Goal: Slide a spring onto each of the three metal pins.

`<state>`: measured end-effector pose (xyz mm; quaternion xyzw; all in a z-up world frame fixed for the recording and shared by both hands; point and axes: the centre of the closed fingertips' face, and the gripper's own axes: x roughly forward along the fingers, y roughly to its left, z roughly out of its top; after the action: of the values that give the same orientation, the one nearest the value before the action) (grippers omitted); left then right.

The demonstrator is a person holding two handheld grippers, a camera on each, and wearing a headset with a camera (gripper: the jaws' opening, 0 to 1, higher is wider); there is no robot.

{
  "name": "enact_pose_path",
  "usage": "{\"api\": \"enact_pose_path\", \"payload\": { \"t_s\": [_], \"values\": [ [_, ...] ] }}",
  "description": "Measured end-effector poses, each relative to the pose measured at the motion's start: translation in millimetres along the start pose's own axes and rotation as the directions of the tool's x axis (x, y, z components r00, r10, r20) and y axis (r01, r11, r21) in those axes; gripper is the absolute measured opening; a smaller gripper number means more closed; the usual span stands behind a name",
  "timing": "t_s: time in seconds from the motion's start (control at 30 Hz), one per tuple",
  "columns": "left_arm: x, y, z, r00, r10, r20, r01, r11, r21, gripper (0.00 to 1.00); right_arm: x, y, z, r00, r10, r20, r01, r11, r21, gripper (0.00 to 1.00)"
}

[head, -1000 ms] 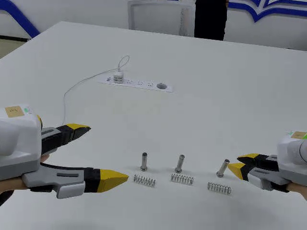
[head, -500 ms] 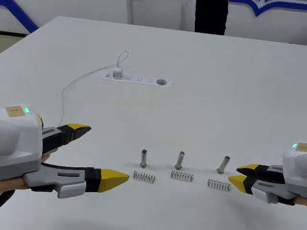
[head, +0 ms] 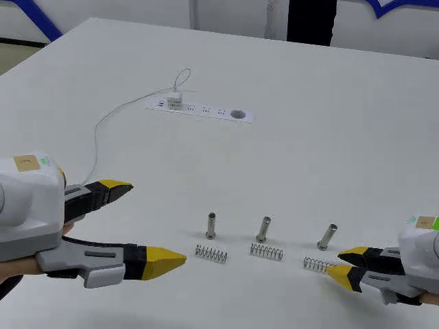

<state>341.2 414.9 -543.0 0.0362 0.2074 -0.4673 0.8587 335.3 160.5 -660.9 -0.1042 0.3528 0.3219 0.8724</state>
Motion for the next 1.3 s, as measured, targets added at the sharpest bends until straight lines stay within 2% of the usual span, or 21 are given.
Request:
{"api": "enact_pose_path", "payload": {
  "t_s": [0.23, 0.33, 0.47, 0.57, 0.7, 1.13, 1.3],
  "values": [
    [-1.8, 2.4, 0.7, 1.0000, 0.008, -0.001, -0.008, 1.000, 0.000, 0.92, 8.1, 1.9, -4.7, 0.9991, 0.031, -0.027, -0.032, 0.999, -0.022, 0.21],
    [-2.8, 2.9, 1.2, 0.9999, 0.012, 0.000, -0.012, 1.000, 0.000, 0.92, 10.3, 5.3, -4.7, 0.9979, 0.054, -0.037, -0.055, 0.997, -0.048, 0.16],
    [-4.2, 4.9, 1.6, 0.9999, 0.017, 0.001, -0.017, 1.000, 0.001, 0.92, 12.1, 9.7, -5.9, 0.9952, 0.073, -0.066, -0.078, 0.994, -0.077, 0.15],
    [-5.0, 5.4, 2.7, 0.9998, 0.019, 0.002, -0.019, 1.000, 0.001, 0.92, 12.0, 12.3, -6.3, 0.9925, 0.083, -0.090, -0.095, 0.986, -0.134, 0.15],
    [-5.7, 5.8, 3.5, 0.9998, 0.020, 0.007, -0.020, 1.000, 0.000, 0.92, 12.6, 15.8, -6.8, 0.9886, 0.102, -0.111, -0.119, 0.980, -0.158, 0.14],
    [-7.4, 3.4, 4.5, 0.9998, 0.018, 0.008, -0.019, 1.000, 0.009, 0.92, 14.3, 18.3, -6.4, 0.9859, 0.103, -0.132, -0.126, 0.976, -0.177, 0.11],
    [-8.5, -2.0, -3.3, 0.9998, 0.010, -0.017, -0.010, 1.000, 0.024, 0.92, 12.5, 20.9, -7.9, 0.9840, 0.086, -0.156, -0.120, 0.967, -0.224, 0.10]
  ]
}}
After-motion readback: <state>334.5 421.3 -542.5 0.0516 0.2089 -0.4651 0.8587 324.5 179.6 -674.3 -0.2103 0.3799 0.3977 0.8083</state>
